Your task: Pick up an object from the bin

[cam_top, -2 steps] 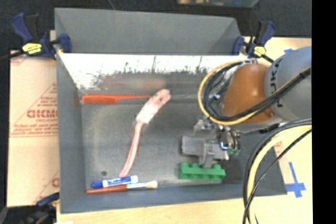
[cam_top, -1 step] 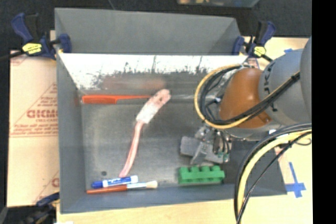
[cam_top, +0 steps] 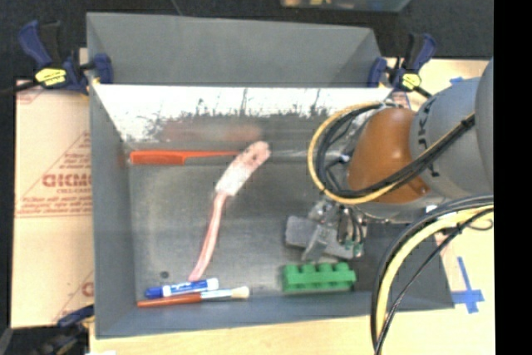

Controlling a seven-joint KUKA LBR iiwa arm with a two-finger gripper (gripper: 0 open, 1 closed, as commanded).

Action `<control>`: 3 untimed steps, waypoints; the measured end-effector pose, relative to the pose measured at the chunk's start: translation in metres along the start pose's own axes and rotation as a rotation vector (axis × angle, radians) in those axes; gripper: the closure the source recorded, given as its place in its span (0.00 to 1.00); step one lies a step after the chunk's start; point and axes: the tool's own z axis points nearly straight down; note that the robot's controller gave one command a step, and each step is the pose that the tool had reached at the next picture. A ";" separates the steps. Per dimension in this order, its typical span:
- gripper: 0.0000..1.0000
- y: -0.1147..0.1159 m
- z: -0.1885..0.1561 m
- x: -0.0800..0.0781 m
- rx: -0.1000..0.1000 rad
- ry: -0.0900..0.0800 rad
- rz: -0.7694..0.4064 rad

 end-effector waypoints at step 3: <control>1.00 -0.001 -0.035 0.000 -0.001 -0.001 -0.005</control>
Offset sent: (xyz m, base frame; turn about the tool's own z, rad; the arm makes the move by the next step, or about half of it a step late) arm -0.0003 0.0001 0.0329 -0.0009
